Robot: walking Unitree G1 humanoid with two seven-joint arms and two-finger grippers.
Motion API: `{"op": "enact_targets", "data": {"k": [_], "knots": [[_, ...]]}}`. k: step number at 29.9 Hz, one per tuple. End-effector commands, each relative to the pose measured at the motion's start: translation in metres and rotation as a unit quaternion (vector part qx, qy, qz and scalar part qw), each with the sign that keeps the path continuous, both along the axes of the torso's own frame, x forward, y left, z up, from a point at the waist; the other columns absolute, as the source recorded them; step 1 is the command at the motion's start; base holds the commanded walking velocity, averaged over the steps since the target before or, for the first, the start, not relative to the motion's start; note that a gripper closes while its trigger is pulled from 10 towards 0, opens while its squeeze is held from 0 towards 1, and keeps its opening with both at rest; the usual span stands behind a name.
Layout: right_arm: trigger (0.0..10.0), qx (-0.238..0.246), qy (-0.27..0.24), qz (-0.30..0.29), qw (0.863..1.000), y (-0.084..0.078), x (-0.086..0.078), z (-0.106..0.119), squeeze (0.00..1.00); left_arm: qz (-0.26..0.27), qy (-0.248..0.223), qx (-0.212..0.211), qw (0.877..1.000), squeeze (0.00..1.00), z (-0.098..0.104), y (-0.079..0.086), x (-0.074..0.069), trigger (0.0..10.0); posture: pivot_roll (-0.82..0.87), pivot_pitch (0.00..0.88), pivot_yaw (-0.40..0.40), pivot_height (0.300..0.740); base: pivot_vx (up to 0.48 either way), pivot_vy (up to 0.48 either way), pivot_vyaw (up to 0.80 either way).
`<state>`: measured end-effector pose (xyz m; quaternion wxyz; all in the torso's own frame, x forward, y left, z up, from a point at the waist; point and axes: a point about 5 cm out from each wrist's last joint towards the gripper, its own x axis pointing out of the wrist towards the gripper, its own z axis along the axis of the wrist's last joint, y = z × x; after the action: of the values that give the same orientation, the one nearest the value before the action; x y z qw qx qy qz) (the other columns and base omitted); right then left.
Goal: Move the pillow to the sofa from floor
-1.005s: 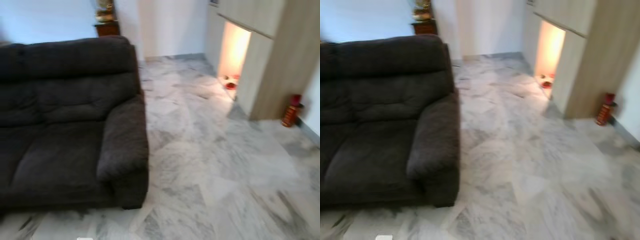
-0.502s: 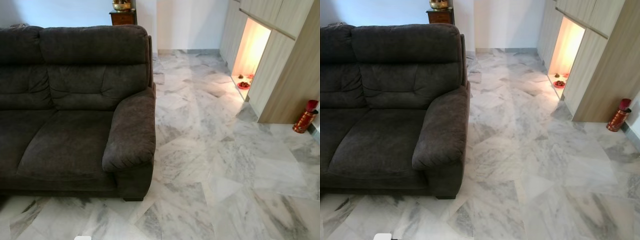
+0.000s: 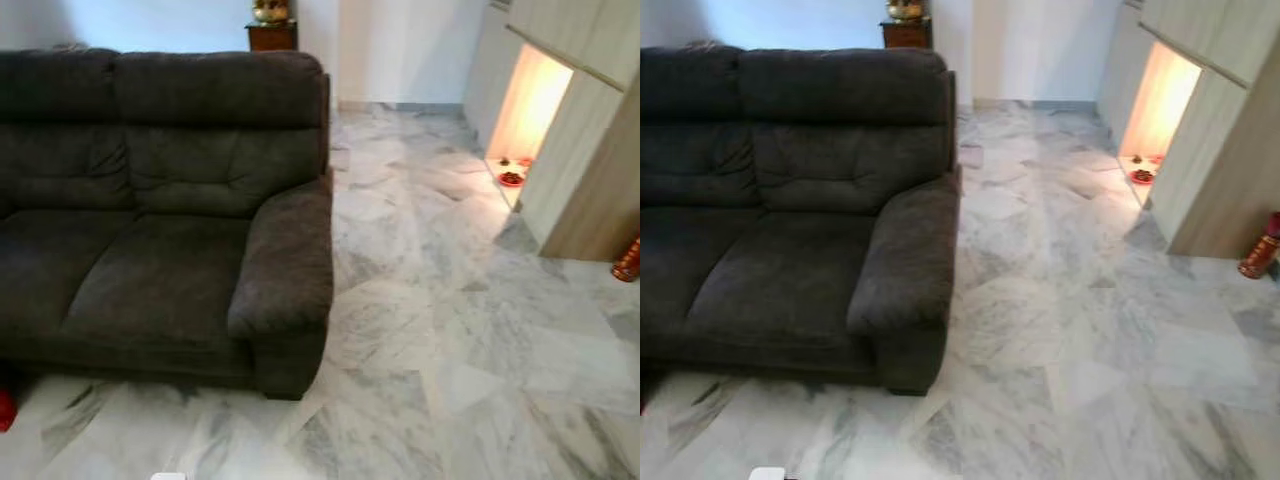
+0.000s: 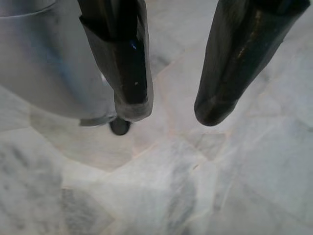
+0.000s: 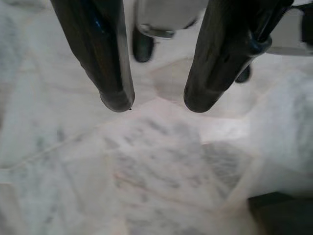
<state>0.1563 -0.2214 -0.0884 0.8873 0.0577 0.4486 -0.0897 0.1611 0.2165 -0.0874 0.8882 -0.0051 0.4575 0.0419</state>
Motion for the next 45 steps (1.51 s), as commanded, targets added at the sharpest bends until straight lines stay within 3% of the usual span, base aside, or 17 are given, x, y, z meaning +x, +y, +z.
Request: {"op": "enact_targets", "data": {"k": [1, 12, 43, 45], "knots": [[10.0, 0.016, 0.042, -0.046, 0.998, 0.003, -0.011, -0.007, 0.00, -0.044, 0.024, 0.056, 0.997, 0.00, 0.008, -0.004, 0.024, 10.0, 0.02, 0.000, 0.029, 0.740, 0.000, 0.375, 0.00], [10.0, 0.017, 0.040, -0.047, 0.998, 0.005, -0.009, -0.006, 0.00, -0.041, 0.018, 0.058, 0.997, 0.00, 0.014, 0.000, 0.035, 10.0, 0.02, 0.000, 0.036, 0.740, 0.000, 0.377, 0.00], [10.0, 0.017, 0.040, -0.046, 0.998, 0.005, -0.009, -0.006, 0.00, -0.040, 0.018, 0.058, 0.997, 0.00, 0.014, 0.000, 0.036, 10.0, 0.02, 0.000, 0.036, 0.740, 0.000, 0.375, 0.00], [10.0, 0.024, 0.036, -0.050, 0.998, 0.005, -0.007, -0.005, 0.00, -0.021, 0.018, 0.048, 0.998, 0.00, 0.013, -0.001, 0.034, 10.0, 0.03, 0.006, 0.026, 0.740, 0.000, 0.358, 0.00]]}}
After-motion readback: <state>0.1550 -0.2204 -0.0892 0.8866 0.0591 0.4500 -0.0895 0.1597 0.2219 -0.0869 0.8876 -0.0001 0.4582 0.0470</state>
